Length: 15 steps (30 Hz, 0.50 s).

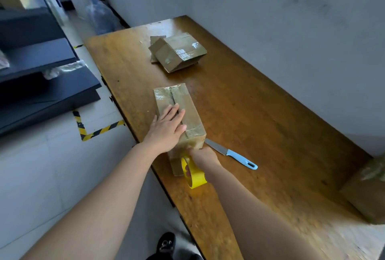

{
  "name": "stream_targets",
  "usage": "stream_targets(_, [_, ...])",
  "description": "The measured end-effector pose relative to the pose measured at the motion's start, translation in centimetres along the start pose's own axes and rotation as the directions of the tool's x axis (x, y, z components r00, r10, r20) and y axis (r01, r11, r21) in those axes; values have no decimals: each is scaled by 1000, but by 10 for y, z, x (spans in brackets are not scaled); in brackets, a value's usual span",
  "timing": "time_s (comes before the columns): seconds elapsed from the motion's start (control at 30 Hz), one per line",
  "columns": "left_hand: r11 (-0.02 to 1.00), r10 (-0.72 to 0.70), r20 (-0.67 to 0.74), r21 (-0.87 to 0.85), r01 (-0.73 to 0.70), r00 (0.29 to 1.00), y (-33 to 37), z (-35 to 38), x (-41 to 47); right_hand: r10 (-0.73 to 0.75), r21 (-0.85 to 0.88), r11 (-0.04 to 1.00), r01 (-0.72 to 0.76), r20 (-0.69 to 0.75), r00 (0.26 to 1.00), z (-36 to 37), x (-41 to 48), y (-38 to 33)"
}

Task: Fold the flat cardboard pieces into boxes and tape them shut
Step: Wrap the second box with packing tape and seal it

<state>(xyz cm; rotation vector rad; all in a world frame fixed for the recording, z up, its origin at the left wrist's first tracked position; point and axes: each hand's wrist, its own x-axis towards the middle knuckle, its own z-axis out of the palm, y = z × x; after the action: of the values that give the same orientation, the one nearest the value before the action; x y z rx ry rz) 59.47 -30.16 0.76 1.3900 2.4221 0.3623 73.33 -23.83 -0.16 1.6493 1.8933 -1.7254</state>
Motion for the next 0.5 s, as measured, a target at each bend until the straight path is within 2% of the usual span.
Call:
stream_targets(0.1, [1000,7,24,-3,-7,1000,0,-5,-1,-2,14,1000,3,-31,1000,4,5,6])
stream_targets(0.23, [987,75,-150,154,-52,986,8,2,-16,-17,-30,999,15,-71,997,4,7,7])
stream_targets(0.37, [961,163,-149,249,-122,975,4,10,-26,-77,-41,996,76,-26,997,1,-2,11])
stream_targets(0.5, [949,178,-166,290,-124,970,0,10,-24,-189,88,979,181,93,978,-4,-10,22])
